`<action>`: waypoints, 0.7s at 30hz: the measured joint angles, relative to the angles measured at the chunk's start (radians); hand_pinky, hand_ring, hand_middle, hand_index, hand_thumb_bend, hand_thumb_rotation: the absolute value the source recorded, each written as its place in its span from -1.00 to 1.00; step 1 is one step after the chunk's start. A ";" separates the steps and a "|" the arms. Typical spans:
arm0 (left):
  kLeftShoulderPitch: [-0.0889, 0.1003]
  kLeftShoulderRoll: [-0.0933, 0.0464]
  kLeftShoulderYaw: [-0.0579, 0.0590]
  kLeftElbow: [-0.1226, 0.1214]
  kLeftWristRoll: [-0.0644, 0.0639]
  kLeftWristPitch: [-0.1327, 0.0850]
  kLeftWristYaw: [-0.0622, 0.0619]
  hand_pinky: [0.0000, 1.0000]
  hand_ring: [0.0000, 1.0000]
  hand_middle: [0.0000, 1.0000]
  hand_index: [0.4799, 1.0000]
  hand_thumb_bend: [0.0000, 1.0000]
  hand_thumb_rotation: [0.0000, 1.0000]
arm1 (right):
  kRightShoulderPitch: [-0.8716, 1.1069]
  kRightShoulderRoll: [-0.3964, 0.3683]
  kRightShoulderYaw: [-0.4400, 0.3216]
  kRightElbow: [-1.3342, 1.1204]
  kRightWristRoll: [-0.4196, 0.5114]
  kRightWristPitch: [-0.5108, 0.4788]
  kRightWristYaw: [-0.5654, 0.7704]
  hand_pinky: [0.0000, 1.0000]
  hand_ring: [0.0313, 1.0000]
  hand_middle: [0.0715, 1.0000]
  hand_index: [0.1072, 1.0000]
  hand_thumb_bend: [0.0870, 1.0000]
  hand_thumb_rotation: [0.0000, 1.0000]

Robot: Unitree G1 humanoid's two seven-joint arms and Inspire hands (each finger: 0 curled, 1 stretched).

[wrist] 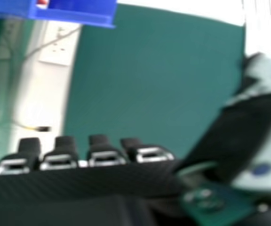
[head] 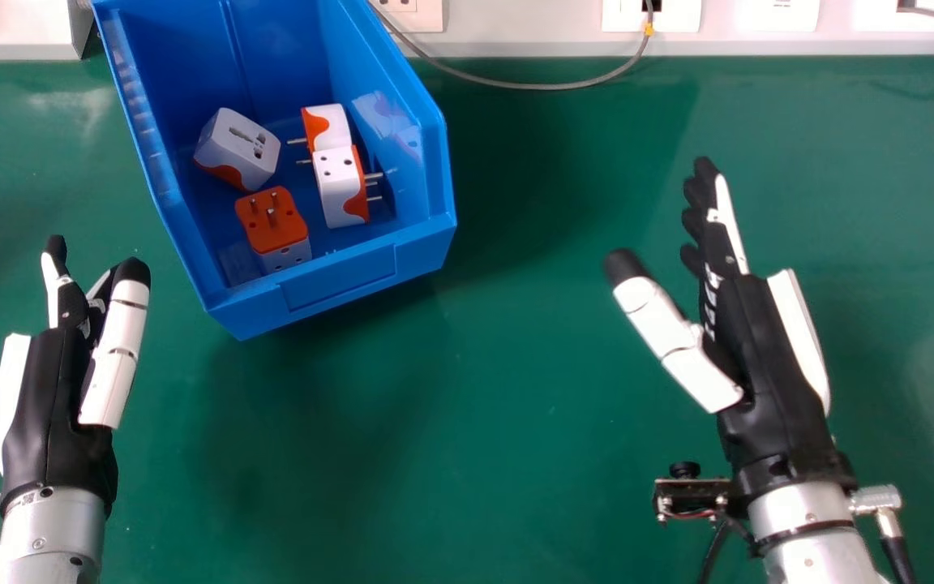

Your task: Pick all objects and put in blue box

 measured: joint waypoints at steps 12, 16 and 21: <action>0.105 -0.001 -0.008 -0.017 0.035 -0.048 -0.007 0.77 0.87 0.81 0.69 -0.13 0.76 | 0.055 -0.020 -0.126 -0.050 0.167 0.075 0.126 1.00 1.00 1.00 1.00 -0.33 0.99; 0.140 -0.001 -0.017 -0.040 0.047 -0.066 -0.014 0.74 0.86 0.80 0.67 -0.03 0.79 | 0.081 -0.065 -0.157 -0.102 0.210 0.126 0.191 1.00 1.00 1.00 1.00 -0.35 1.00; 0.176 0.000 -0.016 -0.050 0.052 -0.087 -0.016 0.70 0.84 0.79 0.66 0.00 0.79 | 0.116 -0.116 -0.187 -0.129 0.224 0.165 0.251 1.00 1.00 1.00 1.00 -0.36 1.00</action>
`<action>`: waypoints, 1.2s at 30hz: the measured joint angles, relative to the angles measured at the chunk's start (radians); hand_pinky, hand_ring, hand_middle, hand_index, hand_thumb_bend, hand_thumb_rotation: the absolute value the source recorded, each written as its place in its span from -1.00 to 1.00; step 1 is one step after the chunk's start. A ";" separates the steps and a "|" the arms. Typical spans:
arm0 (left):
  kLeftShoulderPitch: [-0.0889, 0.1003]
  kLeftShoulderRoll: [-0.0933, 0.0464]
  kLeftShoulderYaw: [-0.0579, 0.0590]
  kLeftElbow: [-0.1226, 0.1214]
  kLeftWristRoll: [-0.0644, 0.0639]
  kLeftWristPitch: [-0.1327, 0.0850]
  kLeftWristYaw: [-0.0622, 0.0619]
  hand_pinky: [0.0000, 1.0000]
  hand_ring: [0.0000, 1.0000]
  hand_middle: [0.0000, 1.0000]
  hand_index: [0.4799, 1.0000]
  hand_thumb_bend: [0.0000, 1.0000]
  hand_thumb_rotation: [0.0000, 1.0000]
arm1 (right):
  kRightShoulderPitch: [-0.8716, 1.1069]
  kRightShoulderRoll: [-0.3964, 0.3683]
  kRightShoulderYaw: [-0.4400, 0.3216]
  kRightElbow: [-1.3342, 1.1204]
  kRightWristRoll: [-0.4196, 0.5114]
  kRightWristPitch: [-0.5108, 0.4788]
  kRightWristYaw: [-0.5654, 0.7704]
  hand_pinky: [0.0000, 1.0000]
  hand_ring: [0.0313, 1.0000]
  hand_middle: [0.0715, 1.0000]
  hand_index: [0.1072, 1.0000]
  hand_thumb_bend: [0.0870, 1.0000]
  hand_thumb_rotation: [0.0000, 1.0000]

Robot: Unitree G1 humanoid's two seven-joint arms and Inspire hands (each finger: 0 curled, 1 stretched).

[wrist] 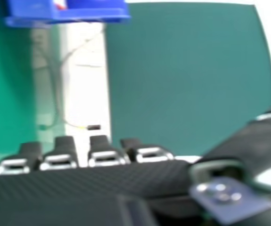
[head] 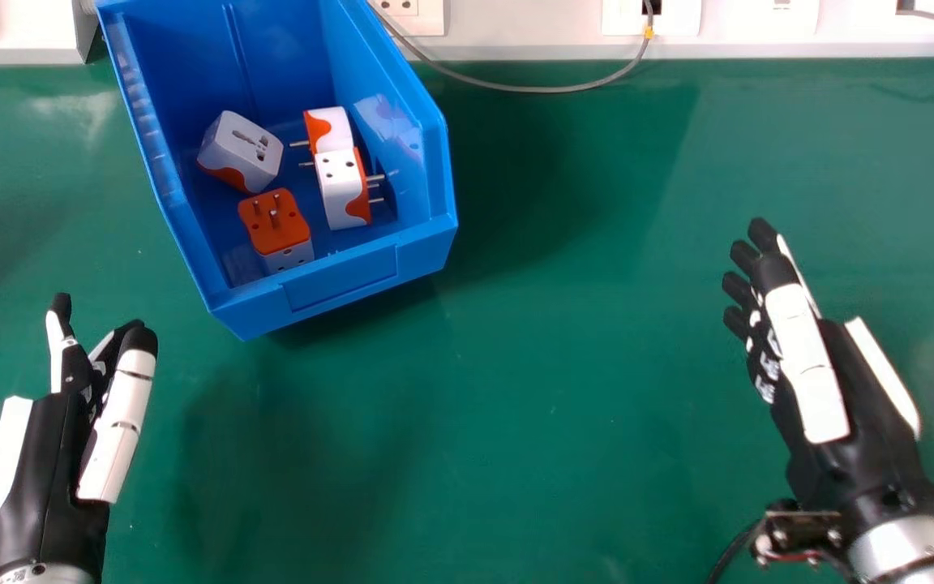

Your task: Pick all objects and put in blue box

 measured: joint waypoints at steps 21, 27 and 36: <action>0.040 -0.010 0.025 0.007 -0.085 -0.148 -0.067 0.62 0.75 0.75 0.61 -0.30 0.62 | 0.032 0.035 0.005 0.022 -0.028 -0.085 0.008 1.00 1.00 1.00 1.00 -0.46 1.00; 0.031 -0.010 0.023 0.014 -0.094 -0.152 -0.076 0.61 0.75 0.75 0.60 -0.28 0.58 | 0.030 0.035 0.010 0.025 -0.055 -0.108 0.006 1.00 1.00 1.00 1.00 -0.47 1.00; 0.012 -0.011 0.018 0.032 -0.092 -0.157 -0.078 0.58 0.73 0.71 0.53 -0.28 0.48 | -0.005 0.034 0.010 0.055 -0.082 -0.130 0.000 1.00 1.00 1.00 1.00 -0.53 1.00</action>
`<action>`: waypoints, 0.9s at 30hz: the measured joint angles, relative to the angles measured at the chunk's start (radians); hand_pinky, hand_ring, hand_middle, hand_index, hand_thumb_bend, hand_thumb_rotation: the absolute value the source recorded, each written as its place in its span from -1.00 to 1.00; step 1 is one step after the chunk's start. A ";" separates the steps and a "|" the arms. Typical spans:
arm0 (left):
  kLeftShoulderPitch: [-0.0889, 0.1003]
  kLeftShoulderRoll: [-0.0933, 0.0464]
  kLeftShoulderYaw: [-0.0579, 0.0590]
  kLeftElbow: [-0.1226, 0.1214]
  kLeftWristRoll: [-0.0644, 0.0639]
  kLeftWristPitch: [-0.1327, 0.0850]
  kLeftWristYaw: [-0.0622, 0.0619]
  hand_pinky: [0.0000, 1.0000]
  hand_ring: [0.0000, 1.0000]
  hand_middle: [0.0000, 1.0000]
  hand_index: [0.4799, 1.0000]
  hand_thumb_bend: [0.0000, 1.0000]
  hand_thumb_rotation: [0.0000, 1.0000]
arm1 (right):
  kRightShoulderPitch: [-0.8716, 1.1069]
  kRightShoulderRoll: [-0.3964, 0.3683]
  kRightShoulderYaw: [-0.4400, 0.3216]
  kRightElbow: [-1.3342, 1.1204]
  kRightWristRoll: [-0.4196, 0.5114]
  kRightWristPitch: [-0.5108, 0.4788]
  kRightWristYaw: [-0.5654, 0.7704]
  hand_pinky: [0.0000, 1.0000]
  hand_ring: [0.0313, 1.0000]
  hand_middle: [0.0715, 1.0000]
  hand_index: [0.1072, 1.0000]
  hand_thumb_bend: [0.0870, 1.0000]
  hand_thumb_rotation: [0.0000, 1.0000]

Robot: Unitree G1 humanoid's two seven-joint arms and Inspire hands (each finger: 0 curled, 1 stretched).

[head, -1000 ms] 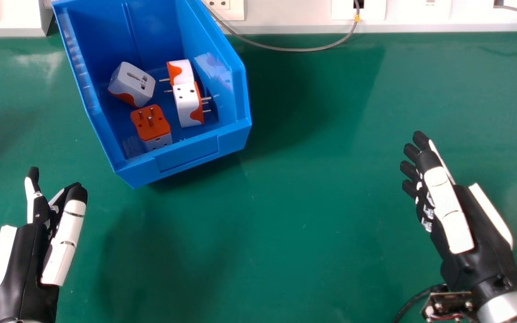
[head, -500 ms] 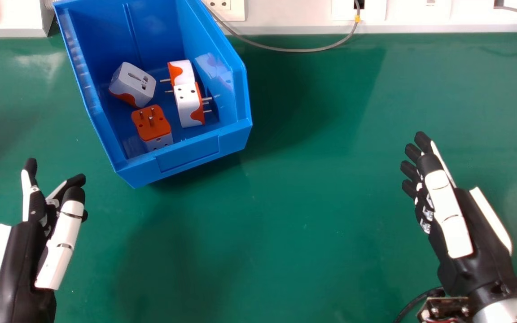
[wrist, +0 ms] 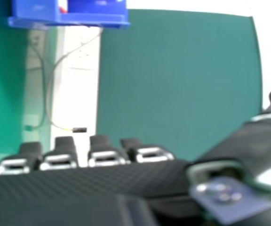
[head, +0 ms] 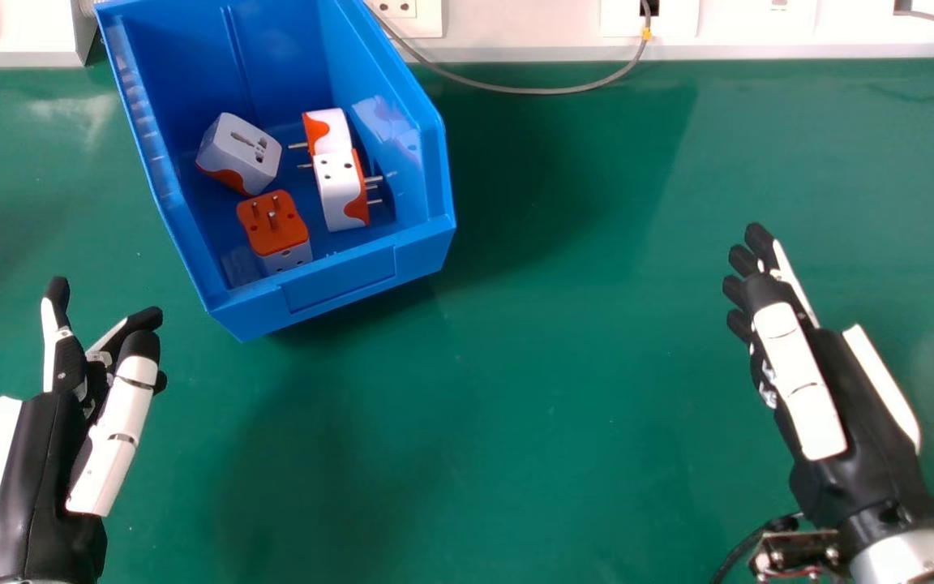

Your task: Pick all objects and put in blue box

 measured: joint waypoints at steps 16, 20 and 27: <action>-0.014 0.000 0.000 0.021 0.033 -0.039 0.009 0.57 0.71 0.70 0.51 -0.31 0.44 | -0.004 0.004 -0.003 0.009 0.005 0.001 -0.015 1.00 1.00 1.00 1.00 -0.69 1.00; -0.014 0.000 0.000 0.031 0.032 -0.060 0.009 0.59 0.74 0.75 0.56 -0.23 0.46 | -0.004 0.006 -0.003 0.007 0.007 0.002 -0.015 1.00 1.00 1.00 1.00 -0.67 1.00; -0.006 0.002 0.001 0.045 0.031 -0.065 -0.008 0.63 0.79 0.83 0.65 -0.14 0.52 | -0.002 0.006 -0.003 0.005 0.008 0.003 -0.012 1.00 1.00 1.00 1.00 -0.68 1.00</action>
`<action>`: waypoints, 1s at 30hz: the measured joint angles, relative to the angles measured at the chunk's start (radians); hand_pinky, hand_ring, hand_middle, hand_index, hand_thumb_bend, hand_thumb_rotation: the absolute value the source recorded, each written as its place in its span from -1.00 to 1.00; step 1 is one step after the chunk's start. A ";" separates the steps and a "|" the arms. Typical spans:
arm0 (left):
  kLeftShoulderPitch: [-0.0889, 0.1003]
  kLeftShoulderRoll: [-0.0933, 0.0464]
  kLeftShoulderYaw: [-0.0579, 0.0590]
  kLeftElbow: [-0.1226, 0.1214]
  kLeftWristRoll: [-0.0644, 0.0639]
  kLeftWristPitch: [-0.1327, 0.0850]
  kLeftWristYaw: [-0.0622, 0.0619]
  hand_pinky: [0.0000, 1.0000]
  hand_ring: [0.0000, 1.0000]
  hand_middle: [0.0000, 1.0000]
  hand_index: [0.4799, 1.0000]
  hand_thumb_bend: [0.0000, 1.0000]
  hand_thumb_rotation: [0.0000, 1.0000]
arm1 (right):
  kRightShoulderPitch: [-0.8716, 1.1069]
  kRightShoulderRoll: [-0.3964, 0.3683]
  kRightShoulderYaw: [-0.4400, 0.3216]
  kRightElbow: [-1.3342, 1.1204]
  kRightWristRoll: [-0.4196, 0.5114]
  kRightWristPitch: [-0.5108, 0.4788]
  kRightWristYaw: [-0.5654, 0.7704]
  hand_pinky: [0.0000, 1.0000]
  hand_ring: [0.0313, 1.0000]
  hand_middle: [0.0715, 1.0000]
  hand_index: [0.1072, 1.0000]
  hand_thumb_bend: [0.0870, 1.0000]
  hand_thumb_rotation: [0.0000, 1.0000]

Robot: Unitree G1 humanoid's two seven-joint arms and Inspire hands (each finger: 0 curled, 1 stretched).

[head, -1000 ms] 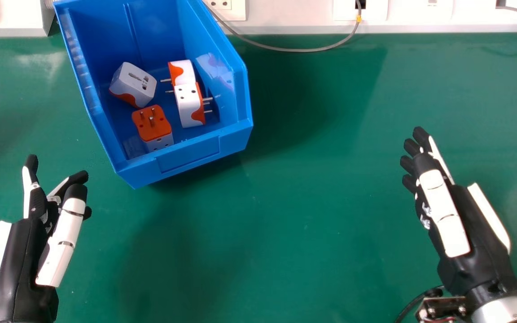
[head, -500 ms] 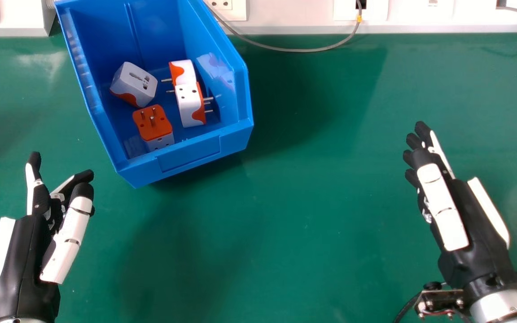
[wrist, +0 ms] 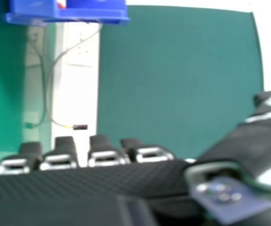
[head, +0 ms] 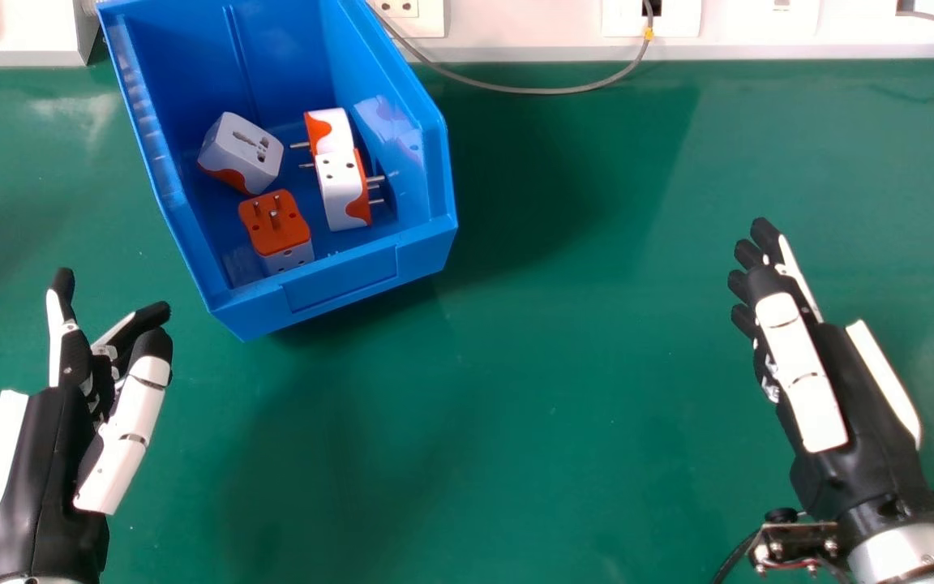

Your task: Pick all objects and put in blue box

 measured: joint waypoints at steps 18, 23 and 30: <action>0.017 0.000 0.001 0.022 0.000 -0.020 -0.001 0.64 0.79 0.85 0.69 -0.04 0.50 | 0.016 -0.004 0.000 -0.015 0.023 0.021 0.014 1.00 1.00 1.00 1.00 -0.72 1.00; 0.012 0.002 0.003 0.035 0.000 -0.026 -0.001 0.63 0.79 0.85 0.68 -0.03 0.49 | 0.017 -0.003 0.003 -0.024 0.023 0.033 0.014 1.00 1.00 1.00 1.00 -0.73 1.00; 0.005 0.010 0.007 0.059 0.000 -0.034 0.000 0.62 0.78 0.84 0.67 -0.03 0.47 | 0.017 0.004 0.010 -0.029 0.025 0.045 0.013 1.00 1.00 1.00 1.00 -0.74 1.00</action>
